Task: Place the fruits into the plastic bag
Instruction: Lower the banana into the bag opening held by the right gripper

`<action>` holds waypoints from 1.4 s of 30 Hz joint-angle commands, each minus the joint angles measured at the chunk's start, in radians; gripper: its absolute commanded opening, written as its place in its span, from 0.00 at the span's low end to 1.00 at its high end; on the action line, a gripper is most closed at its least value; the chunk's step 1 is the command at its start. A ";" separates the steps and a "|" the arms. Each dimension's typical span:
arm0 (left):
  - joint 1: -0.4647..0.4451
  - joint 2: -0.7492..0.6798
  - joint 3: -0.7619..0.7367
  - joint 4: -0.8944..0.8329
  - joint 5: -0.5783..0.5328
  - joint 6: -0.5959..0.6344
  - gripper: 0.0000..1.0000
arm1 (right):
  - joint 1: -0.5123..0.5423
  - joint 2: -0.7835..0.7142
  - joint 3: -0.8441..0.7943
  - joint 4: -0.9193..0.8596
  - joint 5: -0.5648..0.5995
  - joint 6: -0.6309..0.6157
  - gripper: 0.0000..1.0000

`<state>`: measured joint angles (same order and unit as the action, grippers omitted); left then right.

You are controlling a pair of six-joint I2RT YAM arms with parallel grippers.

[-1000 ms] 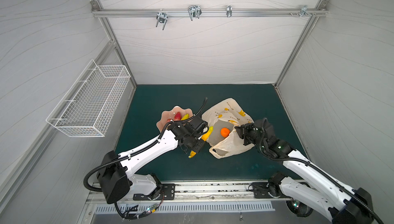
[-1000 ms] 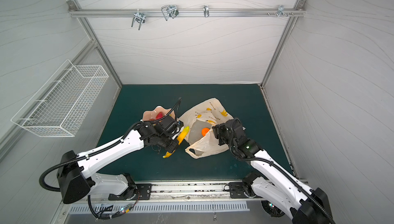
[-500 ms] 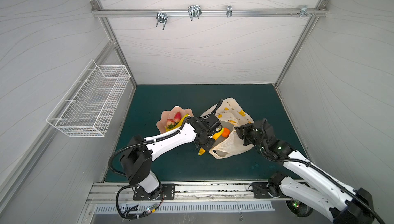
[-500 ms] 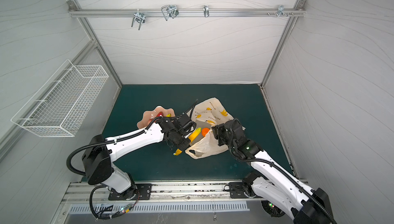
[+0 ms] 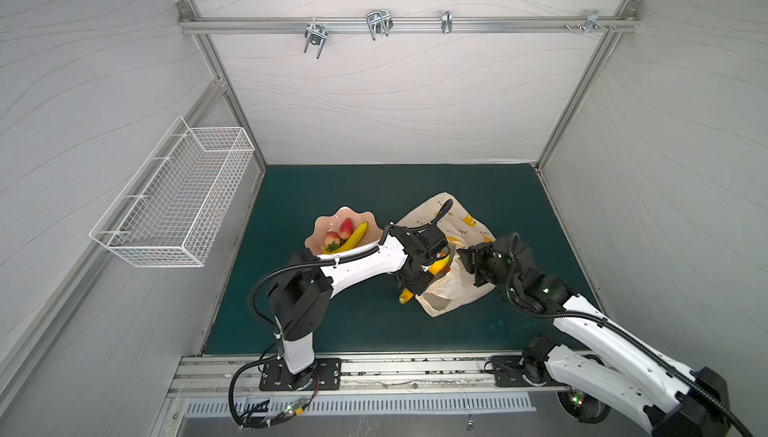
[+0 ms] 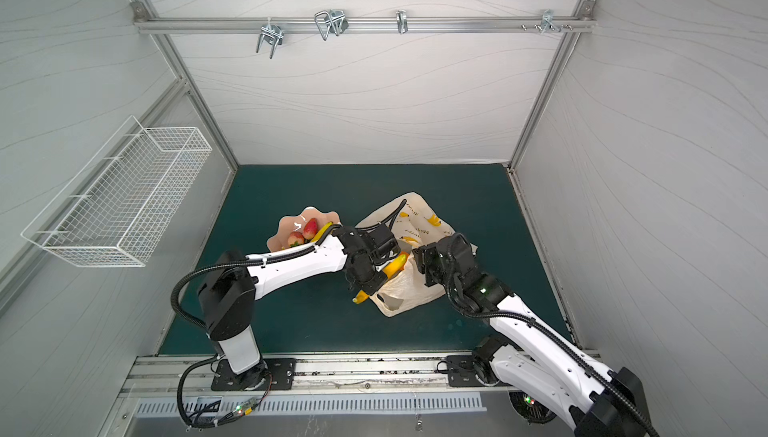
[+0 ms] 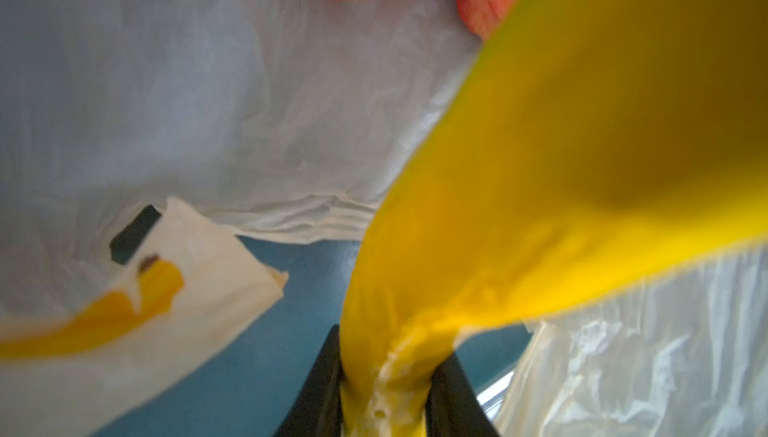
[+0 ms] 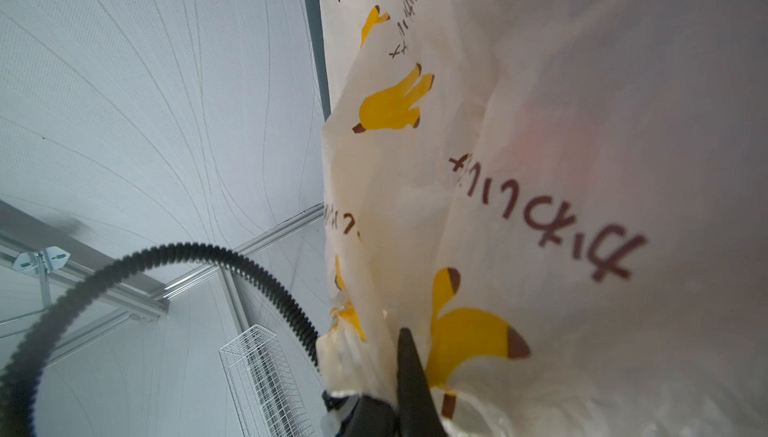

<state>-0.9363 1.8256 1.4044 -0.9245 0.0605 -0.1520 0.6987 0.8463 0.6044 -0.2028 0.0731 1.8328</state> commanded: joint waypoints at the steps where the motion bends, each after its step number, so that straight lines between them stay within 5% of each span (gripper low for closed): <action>1: 0.005 0.073 0.085 -0.035 -0.002 0.008 0.05 | 0.025 -0.027 0.040 -0.040 0.029 0.062 0.00; 20: 0.183 0.254 0.404 -0.168 0.100 0.030 0.06 | 0.216 -0.031 0.047 -0.006 0.218 0.154 0.00; 42: 0.164 0.174 0.256 0.012 0.399 -0.176 0.06 | 0.175 -0.023 0.000 0.043 0.185 0.166 0.00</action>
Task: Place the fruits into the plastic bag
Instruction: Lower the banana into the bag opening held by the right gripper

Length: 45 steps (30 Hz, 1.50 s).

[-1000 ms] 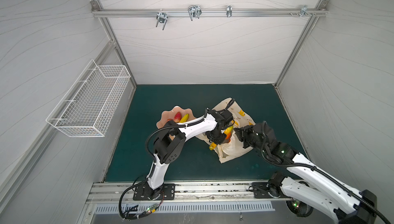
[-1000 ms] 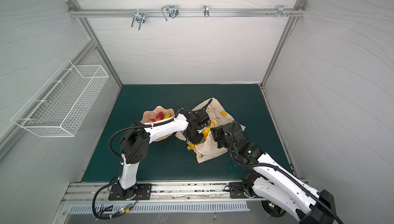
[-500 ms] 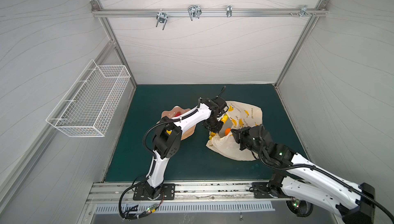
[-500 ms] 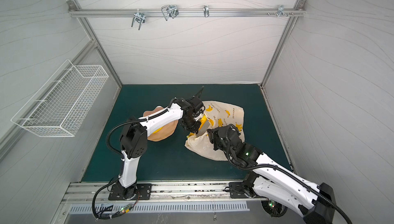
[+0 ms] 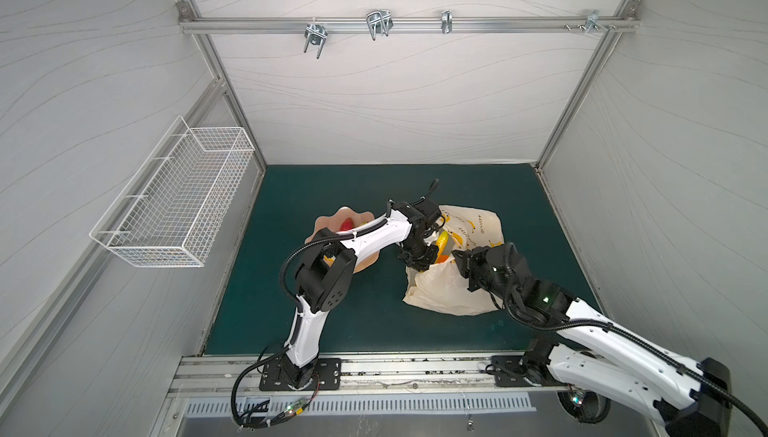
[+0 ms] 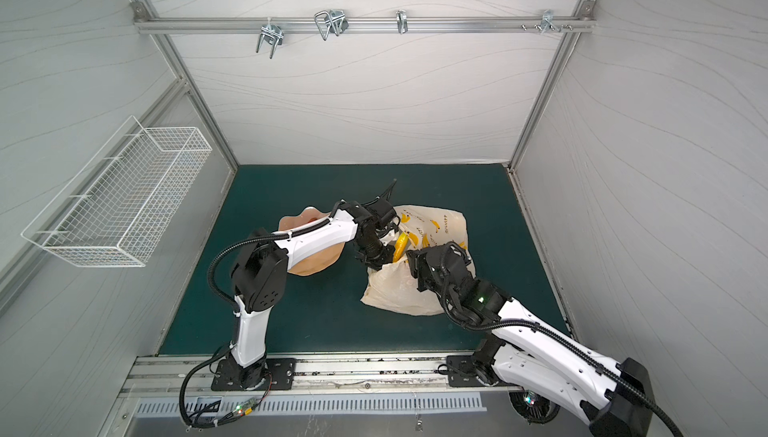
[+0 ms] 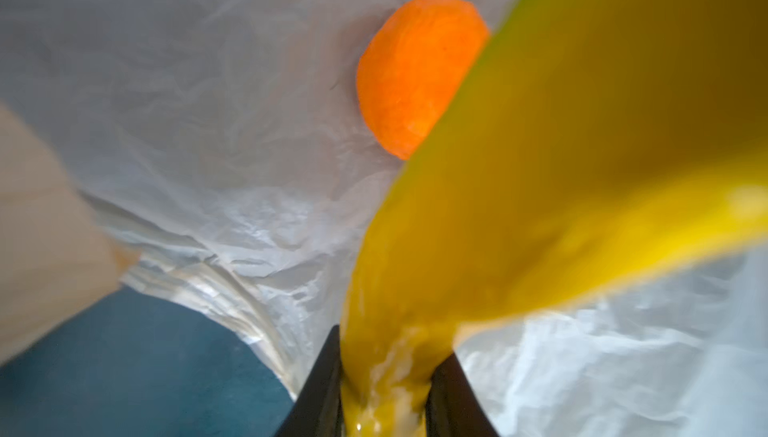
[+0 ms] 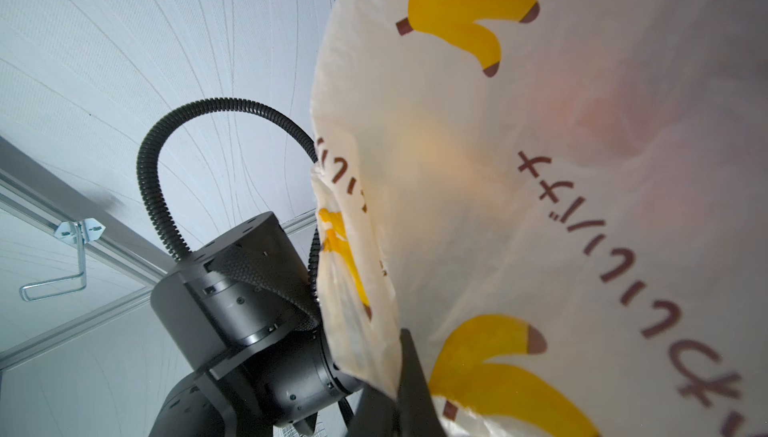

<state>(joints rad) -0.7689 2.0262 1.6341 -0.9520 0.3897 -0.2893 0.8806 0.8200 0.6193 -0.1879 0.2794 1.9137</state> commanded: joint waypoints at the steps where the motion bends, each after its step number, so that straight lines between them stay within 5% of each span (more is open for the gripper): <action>1: -0.003 -0.026 0.031 0.046 0.081 -0.047 0.07 | -0.007 0.002 -0.018 0.032 -0.020 0.087 0.00; 24: -0.032 0.147 0.254 0.187 0.219 -0.305 0.12 | -0.025 0.056 -0.063 0.187 -0.049 0.100 0.00; 34: -0.048 0.153 0.263 0.231 0.218 -0.369 0.60 | -0.050 0.066 -0.085 0.234 -0.082 0.107 0.00; 45: -0.019 0.074 0.233 0.206 0.204 -0.323 0.75 | -0.094 0.041 -0.094 0.223 -0.114 0.102 0.00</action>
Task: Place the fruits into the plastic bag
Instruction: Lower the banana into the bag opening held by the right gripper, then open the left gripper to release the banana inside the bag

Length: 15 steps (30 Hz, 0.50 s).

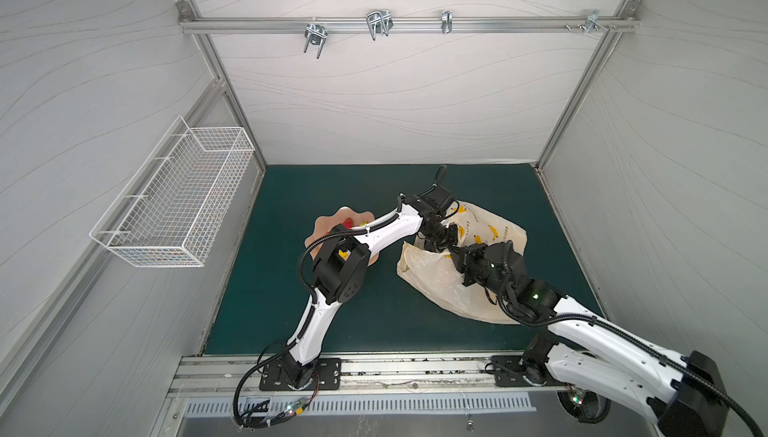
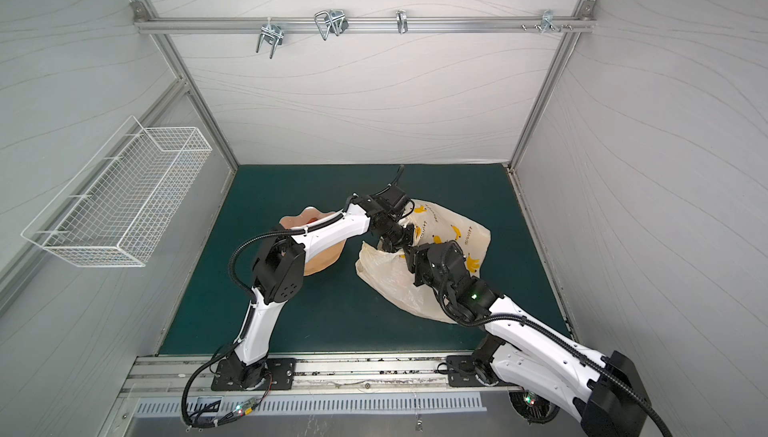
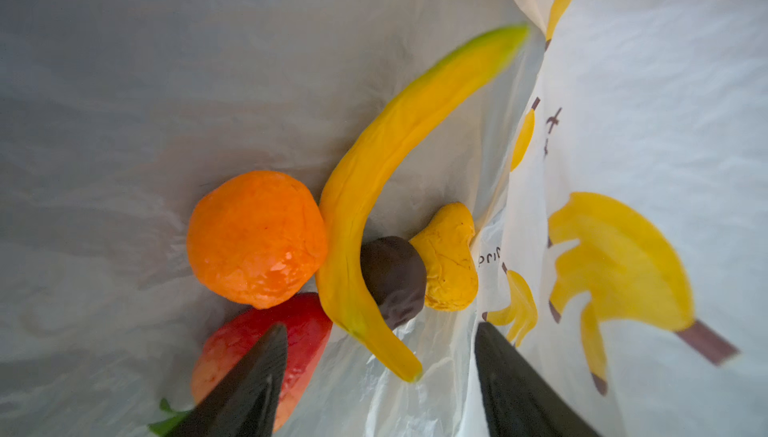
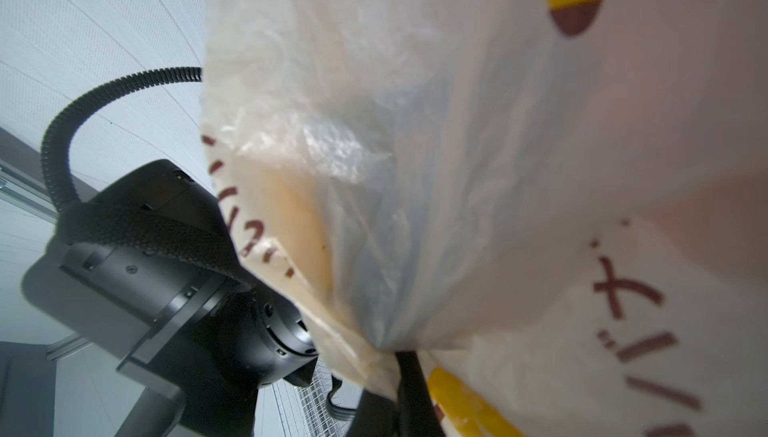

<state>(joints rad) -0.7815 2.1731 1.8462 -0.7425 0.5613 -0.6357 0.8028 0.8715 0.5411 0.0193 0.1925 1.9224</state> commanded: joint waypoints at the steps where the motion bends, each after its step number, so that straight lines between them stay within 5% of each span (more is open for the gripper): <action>1: -0.003 -0.082 0.015 -0.009 0.031 0.030 0.75 | -0.019 -0.016 -0.018 0.013 -0.029 0.095 0.00; 15: 0.020 -0.177 0.004 -0.194 -0.116 0.180 0.78 | -0.076 -0.053 -0.015 -0.032 -0.051 0.082 0.00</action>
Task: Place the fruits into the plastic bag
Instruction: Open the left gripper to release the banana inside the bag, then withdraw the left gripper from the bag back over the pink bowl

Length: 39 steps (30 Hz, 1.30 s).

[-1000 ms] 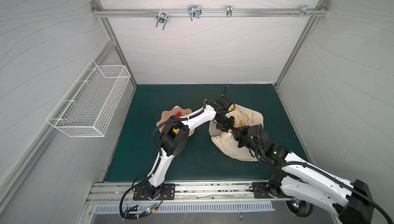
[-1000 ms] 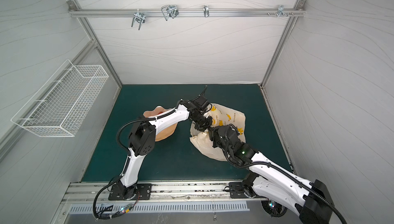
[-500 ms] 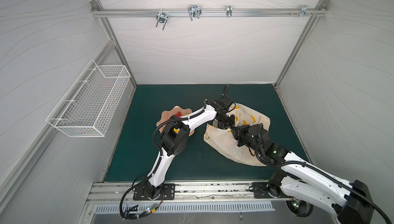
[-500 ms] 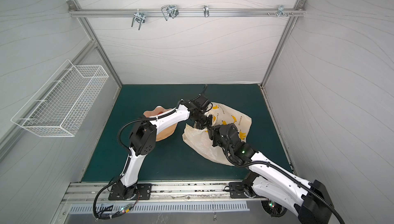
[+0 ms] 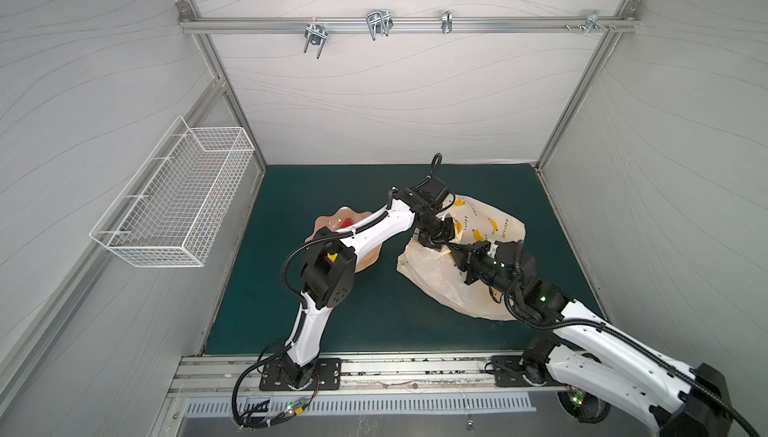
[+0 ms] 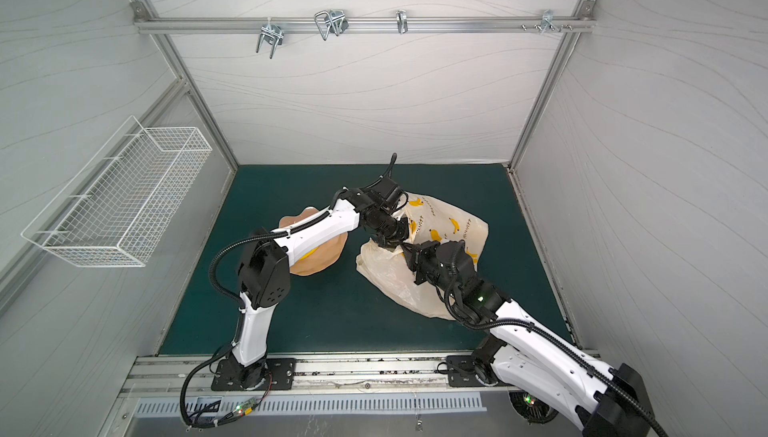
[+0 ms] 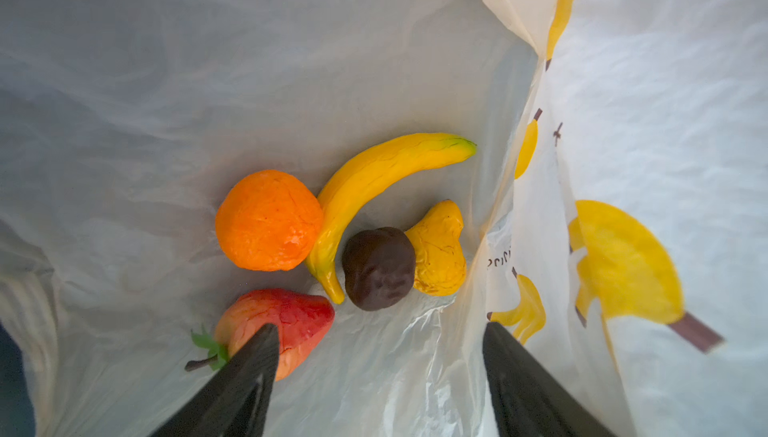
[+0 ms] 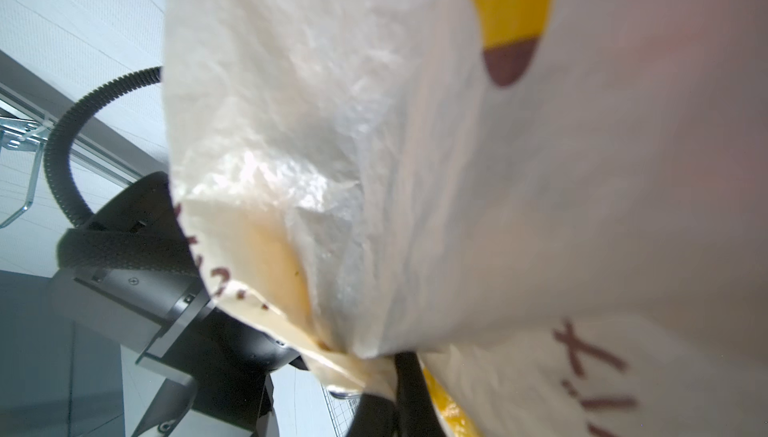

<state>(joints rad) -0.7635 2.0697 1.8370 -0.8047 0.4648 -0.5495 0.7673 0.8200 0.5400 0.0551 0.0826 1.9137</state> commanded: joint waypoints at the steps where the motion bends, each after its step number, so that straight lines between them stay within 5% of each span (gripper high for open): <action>1: 0.001 -0.077 0.014 -0.147 -0.033 0.106 0.78 | -0.043 -0.004 -0.014 -0.071 0.057 0.091 0.00; 15: 0.015 -0.149 -0.008 -0.327 -0.196 0.261 0.76 | -0.062 0.006 0.016 -0.117 0.051 0.065 0.00; 32: 0.114 -0.327 -0.185 -0.268 -0.129 0.262 0.76 | -0.063 0.003 0.037 -0.154 0.066 0.048 0.00; 39: 0.153 -0.376 -0.214 -0.170 -0.010 0.188 0.75 | -0.063 0.013 0.038 -0.150 0.061 0.043 0.00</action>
<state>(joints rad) -0.6270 1.7359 1.6245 -1.0080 0.4053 -0.3328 0.7116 0.8303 0.5545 -0.0612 0.1219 1.8938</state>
